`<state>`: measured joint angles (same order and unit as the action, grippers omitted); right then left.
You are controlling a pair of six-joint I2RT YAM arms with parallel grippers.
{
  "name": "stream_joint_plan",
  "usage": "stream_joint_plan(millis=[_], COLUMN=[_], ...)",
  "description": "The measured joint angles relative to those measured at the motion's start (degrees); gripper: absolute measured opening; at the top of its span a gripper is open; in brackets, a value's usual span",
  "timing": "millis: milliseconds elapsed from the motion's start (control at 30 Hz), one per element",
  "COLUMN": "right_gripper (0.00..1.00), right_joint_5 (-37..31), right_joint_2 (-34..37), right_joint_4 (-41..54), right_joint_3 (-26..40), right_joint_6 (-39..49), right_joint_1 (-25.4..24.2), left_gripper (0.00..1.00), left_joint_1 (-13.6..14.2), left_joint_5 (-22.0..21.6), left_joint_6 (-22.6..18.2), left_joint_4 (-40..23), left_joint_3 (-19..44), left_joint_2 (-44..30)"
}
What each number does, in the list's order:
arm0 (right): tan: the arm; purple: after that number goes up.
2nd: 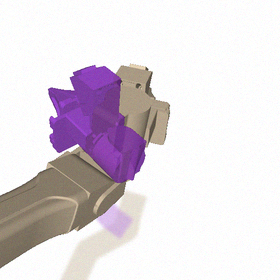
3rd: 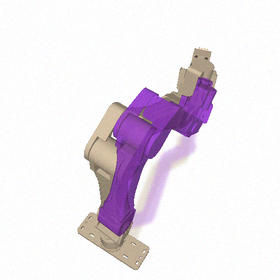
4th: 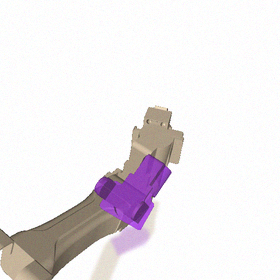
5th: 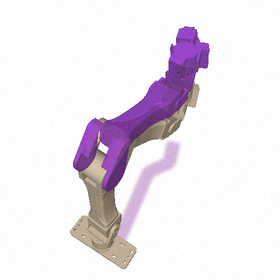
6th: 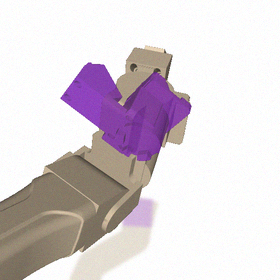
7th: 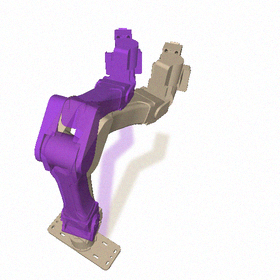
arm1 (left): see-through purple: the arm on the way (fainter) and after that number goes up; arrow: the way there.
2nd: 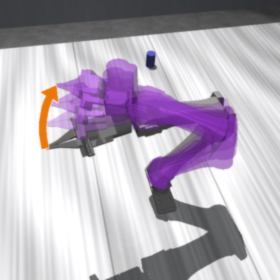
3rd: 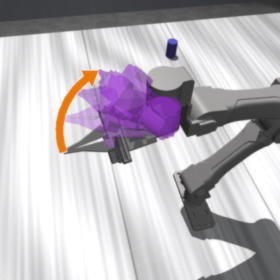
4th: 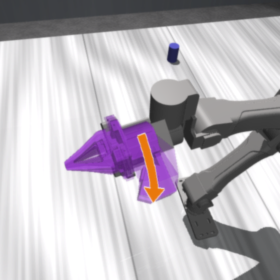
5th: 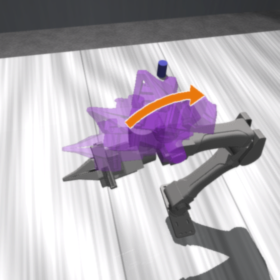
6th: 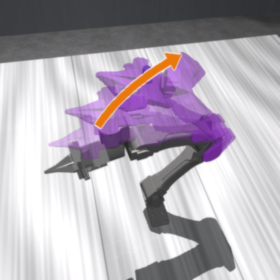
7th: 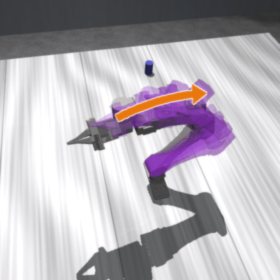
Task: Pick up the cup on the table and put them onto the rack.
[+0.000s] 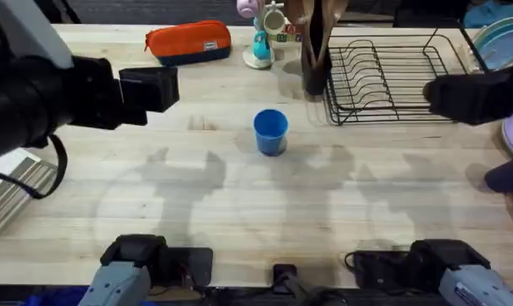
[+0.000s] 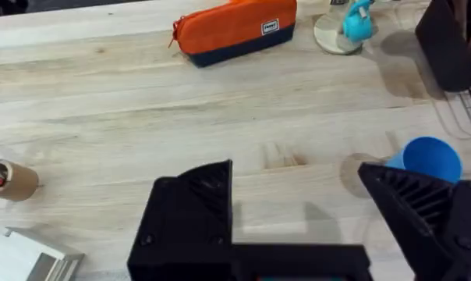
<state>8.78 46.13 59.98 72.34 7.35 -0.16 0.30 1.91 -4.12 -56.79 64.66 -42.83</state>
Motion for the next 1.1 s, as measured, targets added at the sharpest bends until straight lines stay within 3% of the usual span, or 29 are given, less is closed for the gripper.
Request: stream_joint_plan(millis=[233, 633, 833, 1100], right_gripper=[0.996, 0.996, 0.996, 0.996], right_joint_5=[-1.5, -21.3, -24.5, -25.5], right_joint_2=[0.0, 0.5, 3.4, 8.5], right_joint_4=[2.1, 6.9, 7.9, 8.4], right_joint_3=[0.0, 0.1, 0.2, 0.2], right_joint_6=[0.0, -2.8, -4.4, -6.3], right_joint_1=[0.0, -0.8, -6.4, -17.9], left_gripper=[0.993, 0.993, 0.993, 0.993], left_joint_1=[0.0, 0.0, 0.0, 0.0], left_joint_5=[0.0, 0.0, 0.0, 0.0], left_joint_6=[0.0, 0.0, 0.0, 0.0], left_joint_4=[0.0, 0.0, 0.0, 0.0], left_joint_3=[0.0, 0.0, 0.0, 0.0], left_joint_2=[0.1, 0.1, 0.1, 0.1])
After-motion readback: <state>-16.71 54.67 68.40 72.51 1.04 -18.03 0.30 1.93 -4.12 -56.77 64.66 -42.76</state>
